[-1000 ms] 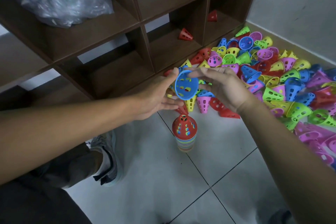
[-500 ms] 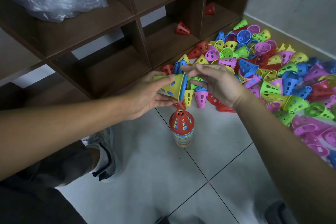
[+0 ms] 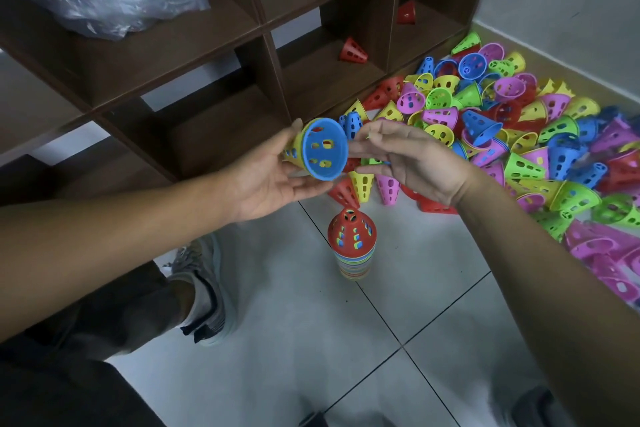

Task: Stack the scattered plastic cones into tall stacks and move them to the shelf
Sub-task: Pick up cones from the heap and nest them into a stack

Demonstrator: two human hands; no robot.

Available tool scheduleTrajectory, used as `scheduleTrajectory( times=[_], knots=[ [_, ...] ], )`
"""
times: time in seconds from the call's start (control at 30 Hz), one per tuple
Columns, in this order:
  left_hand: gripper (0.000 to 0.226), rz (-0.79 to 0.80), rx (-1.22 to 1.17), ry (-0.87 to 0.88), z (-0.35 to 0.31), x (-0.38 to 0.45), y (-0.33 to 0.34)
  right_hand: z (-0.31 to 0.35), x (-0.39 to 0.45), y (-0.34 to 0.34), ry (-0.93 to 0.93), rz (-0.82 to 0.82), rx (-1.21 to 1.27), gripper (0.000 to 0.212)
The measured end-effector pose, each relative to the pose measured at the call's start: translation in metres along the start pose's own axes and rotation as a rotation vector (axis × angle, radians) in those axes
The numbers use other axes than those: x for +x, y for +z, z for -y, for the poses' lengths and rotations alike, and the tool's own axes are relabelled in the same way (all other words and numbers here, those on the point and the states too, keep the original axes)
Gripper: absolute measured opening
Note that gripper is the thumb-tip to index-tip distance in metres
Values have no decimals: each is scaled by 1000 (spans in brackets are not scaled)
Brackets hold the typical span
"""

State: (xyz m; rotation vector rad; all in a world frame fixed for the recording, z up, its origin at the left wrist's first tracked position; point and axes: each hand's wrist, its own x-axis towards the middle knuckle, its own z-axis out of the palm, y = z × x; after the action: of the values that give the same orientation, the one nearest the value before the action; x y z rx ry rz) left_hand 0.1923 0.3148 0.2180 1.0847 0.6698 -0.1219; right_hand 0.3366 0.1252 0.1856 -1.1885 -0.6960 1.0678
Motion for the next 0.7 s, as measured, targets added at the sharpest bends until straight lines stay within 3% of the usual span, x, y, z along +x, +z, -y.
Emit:
scheduleTrajectory(
  times=[0.13, 0.23, 0.4, 0.57, 0.7],
  knots=[
    [51, 35, -34, -28, -4, 0, -3, 2, 4, 4, 35, 47, -116, 42],
    [51, 76, -9, -39, -6, 0, -4, -3, 5, -1, 86, -23, -191, 51],
    [31, 0, 167, 51, 6, -3, 3, -33, -2, -39, 115, -443, -164, 20],
    [42, -13, 363, 164, 24, -10, 14, -62, -17, -81, 133, -883, -62, 9],
    [48, 48, 538, 320, 34, -12, 21, -85, -32, -108, 206, -1008, -131, 11]
  ],
)
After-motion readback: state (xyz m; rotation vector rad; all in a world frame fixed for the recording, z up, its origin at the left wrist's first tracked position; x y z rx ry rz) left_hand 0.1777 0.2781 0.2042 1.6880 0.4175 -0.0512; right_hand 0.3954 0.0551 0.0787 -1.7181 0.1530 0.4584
